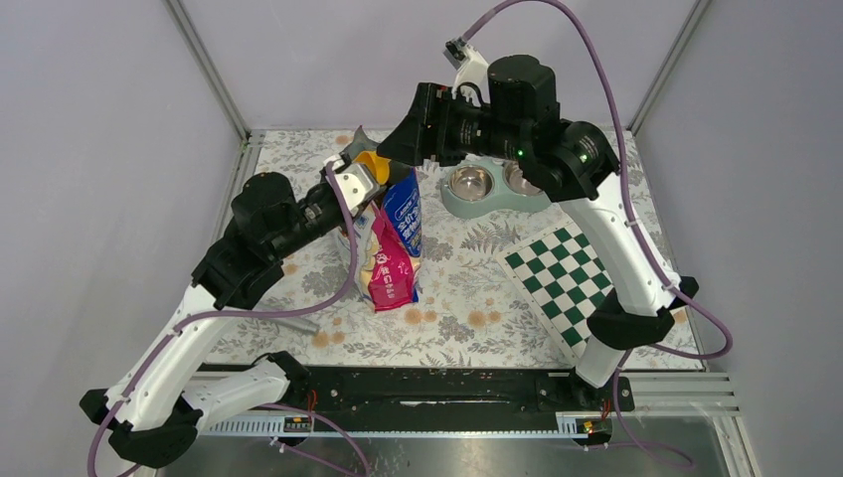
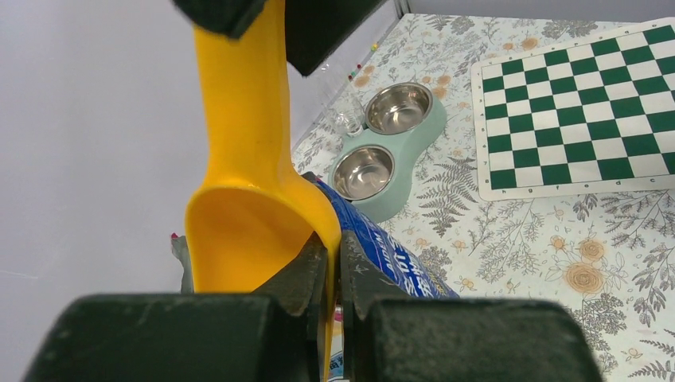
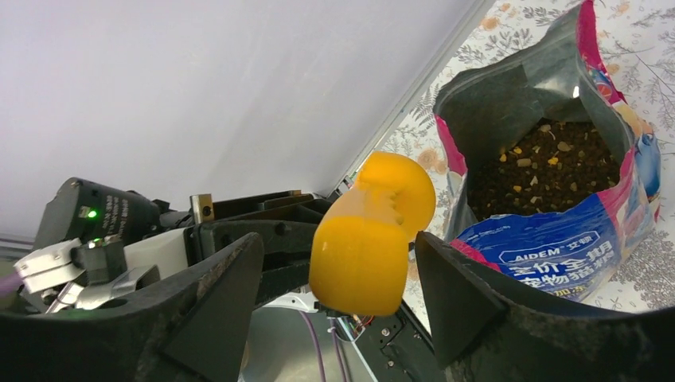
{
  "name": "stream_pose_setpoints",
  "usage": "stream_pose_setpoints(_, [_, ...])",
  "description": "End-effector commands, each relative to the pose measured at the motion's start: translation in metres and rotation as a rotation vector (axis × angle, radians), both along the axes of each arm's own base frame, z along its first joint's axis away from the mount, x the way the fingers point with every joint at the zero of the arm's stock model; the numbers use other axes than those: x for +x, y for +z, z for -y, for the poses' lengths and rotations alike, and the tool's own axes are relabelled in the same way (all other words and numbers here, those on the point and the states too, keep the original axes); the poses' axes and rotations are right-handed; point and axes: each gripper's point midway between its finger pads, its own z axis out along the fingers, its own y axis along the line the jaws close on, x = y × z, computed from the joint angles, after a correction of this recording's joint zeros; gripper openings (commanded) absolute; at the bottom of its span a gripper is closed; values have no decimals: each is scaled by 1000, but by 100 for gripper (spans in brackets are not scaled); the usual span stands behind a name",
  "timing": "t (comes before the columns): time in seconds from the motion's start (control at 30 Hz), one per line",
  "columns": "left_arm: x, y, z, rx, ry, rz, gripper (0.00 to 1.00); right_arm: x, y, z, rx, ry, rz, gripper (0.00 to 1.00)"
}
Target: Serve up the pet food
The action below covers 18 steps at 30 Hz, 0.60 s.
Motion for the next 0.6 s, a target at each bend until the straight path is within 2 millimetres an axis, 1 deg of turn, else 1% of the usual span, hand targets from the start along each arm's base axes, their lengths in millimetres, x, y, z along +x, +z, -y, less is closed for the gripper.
stream_pose_setpoints(0.0, [-7,18,-6,-31,-1,71,0,-17,34,7,92,58,53,75])
stream_pose_setpoints(0.1, [-11,15,-5,-11,-19,62,0,-23,31,2,90,102,39,70])
stream_pose_setpoints(0.3, [-22,14,-3,9,-78,63,0,-23,27,-4,82,127,21,68])
stream_pose_setpoints(0.47, [-23,16,-4,11,-77,75,0,-24,23,-8,81,147,4,59])
stream_pose_setpoints(0.57, [-24,17,-3,8,-86,77,0,-22,19,-8,69,141,0,60])
